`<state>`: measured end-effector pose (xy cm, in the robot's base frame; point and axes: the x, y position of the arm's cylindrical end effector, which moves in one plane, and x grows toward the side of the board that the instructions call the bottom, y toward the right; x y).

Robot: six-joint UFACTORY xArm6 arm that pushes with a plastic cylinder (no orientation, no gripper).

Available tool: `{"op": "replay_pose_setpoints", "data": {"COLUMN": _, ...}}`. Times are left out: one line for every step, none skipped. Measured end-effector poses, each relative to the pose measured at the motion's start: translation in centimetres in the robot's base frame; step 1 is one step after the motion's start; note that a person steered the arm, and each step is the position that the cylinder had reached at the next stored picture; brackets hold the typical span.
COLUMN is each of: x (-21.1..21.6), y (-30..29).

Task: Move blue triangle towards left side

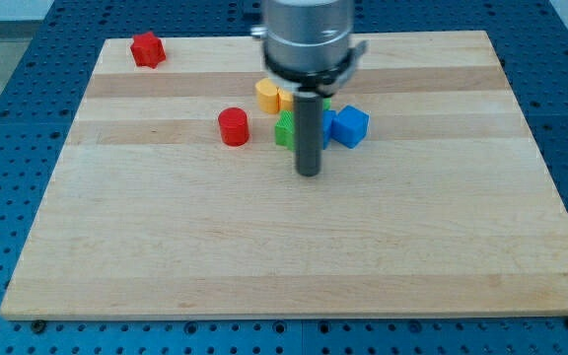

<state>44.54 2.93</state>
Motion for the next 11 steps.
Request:
{"op": "replay_pose_setpoints", "data": {"x": -2.2, "y": 1.3}}
{"op": "replay_pose_setpoints", "data": {"x": -4.0, "y": 1.3}}
{"op": "replay_pose_setpoints", "data": {"x": -5.1, "y": 1.3}}
{"op": "replay_pose_setpoints", "data": {"x": -5.2, "y": 1.3}}
{"op": "replay_pose_setpoints", "data": {"x": -5.7, "y": 1.2}}
{"op": "replay_pose_setpoints", "data": {"x": -5.5, "y": 0.0}}
{"op": "replay_pose_setpoints", "data": {"x": -4.5, "y": -1.9}}
{"op": "replay_pose_setpoints", "data": {"x": -5.3, "y": -1.8}}
{"op": "replay_pose_setpoints", "data": {"x": -7.6, "y": -1.7}}
{"op": "replay_pose_setpoints", "data": {"x": -8.5, "y": -2.5}}
{"op": "replay_pose_setpoints", "data": {"x": -8.7, "y": -3.8}}
